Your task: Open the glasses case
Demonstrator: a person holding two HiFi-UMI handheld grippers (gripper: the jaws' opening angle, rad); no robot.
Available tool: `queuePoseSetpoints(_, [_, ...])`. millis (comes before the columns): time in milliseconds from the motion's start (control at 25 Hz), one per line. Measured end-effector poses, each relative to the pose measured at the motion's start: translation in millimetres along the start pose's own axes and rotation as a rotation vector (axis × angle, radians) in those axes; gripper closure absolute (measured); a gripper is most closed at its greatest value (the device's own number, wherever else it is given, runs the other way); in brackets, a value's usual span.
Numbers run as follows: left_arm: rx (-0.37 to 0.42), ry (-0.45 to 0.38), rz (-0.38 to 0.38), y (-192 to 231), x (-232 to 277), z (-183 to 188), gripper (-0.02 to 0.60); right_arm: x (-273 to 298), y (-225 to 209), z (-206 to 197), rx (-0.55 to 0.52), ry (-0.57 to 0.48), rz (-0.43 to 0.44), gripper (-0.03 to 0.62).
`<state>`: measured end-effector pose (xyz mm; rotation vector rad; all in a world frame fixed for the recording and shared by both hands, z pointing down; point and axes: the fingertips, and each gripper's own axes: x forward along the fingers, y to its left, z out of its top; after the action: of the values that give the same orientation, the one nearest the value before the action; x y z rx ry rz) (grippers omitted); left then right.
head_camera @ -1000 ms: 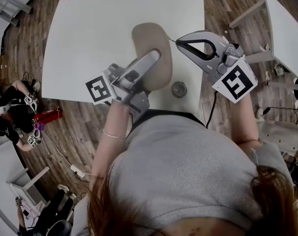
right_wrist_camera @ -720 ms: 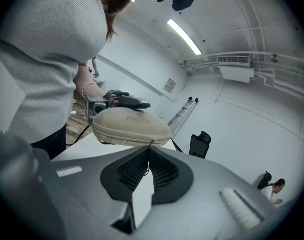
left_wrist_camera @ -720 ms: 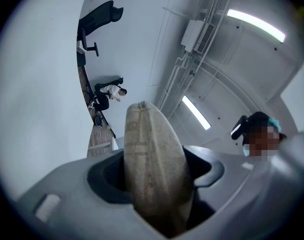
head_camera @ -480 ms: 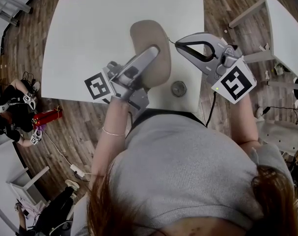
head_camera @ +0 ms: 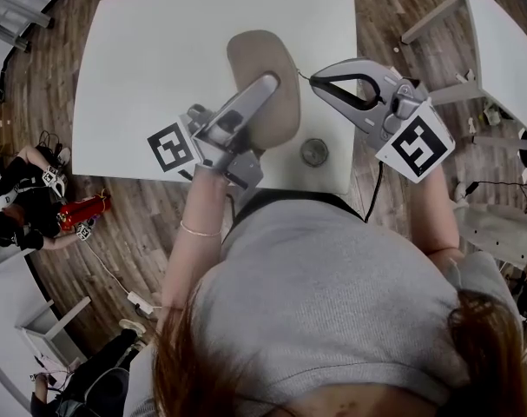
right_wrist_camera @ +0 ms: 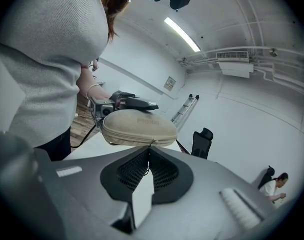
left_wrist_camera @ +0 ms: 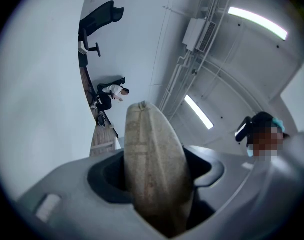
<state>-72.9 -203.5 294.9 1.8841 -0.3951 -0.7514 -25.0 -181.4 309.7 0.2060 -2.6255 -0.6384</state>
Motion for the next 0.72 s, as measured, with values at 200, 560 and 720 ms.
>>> queuePoseSetpoints(200, [-0.009,-0.007,-0.001,-1,0,0,0.267,-2,4,1,0.005,0.004,0.008,0.583])
queuePoseSetpoints(560, [-0.012,-0.024,0.01,2,-4,1,0.267,-1,14,1,0.022,-0.004,0.03,0.583])
queuePoseSetpoints(720, [-0.011,-0.032,0.009,2,-6,3,0.267,-1,19,3,0.019,-0.006,0.044,0.583])
